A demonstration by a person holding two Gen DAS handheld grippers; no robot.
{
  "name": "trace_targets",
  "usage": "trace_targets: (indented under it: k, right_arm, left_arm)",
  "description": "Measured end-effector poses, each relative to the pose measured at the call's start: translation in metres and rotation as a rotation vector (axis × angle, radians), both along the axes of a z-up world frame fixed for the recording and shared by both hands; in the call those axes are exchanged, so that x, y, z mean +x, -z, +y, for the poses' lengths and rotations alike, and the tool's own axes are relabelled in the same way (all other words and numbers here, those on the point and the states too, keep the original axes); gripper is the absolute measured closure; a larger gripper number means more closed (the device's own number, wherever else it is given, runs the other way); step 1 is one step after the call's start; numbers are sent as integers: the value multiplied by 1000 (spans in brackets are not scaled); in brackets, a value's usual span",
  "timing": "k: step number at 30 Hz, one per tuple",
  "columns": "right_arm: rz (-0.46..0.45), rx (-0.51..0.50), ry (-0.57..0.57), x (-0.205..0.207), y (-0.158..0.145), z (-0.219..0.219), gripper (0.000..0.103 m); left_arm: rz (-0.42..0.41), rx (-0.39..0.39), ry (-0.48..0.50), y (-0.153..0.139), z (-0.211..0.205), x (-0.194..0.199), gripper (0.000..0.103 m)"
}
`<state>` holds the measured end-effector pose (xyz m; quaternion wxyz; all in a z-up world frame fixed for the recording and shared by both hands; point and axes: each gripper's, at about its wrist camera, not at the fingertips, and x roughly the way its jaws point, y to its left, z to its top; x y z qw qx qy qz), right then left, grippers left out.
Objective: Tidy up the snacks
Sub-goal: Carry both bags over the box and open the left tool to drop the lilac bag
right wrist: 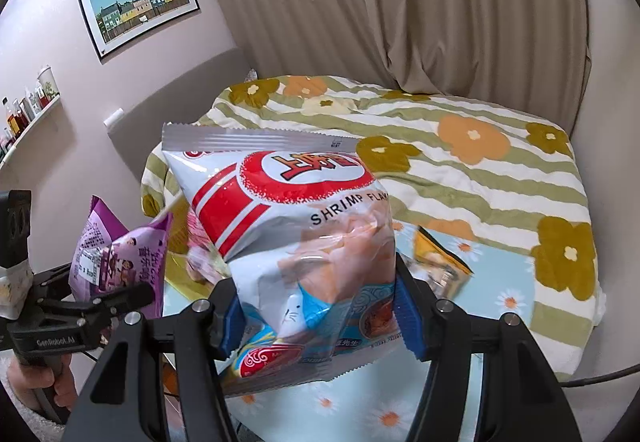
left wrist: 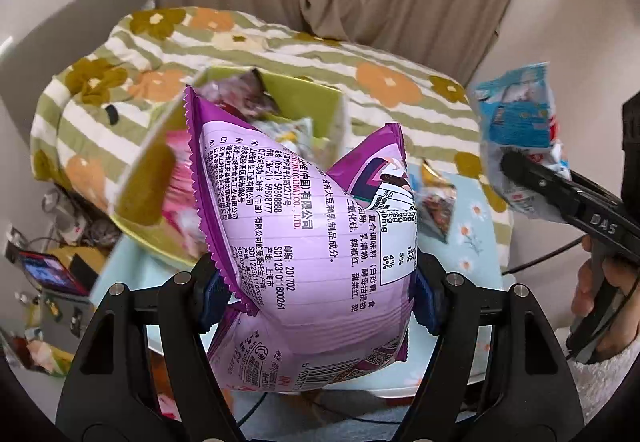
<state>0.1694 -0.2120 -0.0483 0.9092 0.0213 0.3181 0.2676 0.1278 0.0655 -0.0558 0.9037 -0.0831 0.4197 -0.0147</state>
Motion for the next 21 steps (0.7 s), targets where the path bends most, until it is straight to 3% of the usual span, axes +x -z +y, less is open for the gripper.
trace_targets:
  k: [7,15,17,21]
  right_arm:
    - [27,43,28,18,-13,61,45]
    - [61,43,82,35,-9,118,45]
    - [73,44,107,42,-5,129,45]
    - [98,46,152,47,3,144,45]
  left_arm:
    - [5,10,57,-4,70,42,33]
    - [37,3,183,26,115,97,33]
    - [47,-7,208,38,121,106,30]
    - [77,-2,226,61,129,119,14]
